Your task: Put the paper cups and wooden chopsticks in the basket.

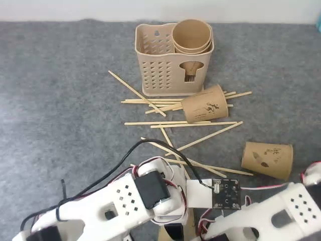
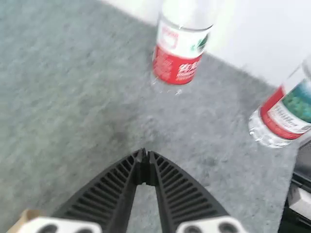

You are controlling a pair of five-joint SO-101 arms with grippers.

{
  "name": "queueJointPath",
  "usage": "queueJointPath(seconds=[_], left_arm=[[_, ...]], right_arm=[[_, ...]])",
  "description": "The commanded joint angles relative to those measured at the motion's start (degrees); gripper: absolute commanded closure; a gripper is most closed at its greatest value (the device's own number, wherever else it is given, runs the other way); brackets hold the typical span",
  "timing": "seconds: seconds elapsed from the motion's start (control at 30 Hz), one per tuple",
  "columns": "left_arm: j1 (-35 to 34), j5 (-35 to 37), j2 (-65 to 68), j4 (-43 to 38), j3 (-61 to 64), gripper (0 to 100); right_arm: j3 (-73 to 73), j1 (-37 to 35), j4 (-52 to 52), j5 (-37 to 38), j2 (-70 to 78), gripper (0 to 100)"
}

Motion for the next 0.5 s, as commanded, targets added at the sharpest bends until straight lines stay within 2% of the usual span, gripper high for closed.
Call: queueJointPath(seconds=[0.0,0.1,0.17,0.27,0.47], left_arm=[[-16.5,0.6,-0.3,0.2,-3.9,58],[-18.0,0.1,-0.3,1.0,-4.5,58],[-17.7,-3.8,-0.4,3.3,-4.1,58],[-15.8,-8.8,-0.9,6.9,-3.8,58],[-10.0,-7.8,-12.7,7.2,-3.2,58]], right_arm=[[-4.7,-5.5,4.7,1.6,0.3,97.6],[-4.4,-9.7,8.3,1.7,0.3,97.6],[-3.1,-11.7,9.1,2.1,0.3,97.6],[1.2,-11.8,4.8,1.8,0.6,97.6],[16.0,-15.0,-4.7,2.5,0.6,97.6]])
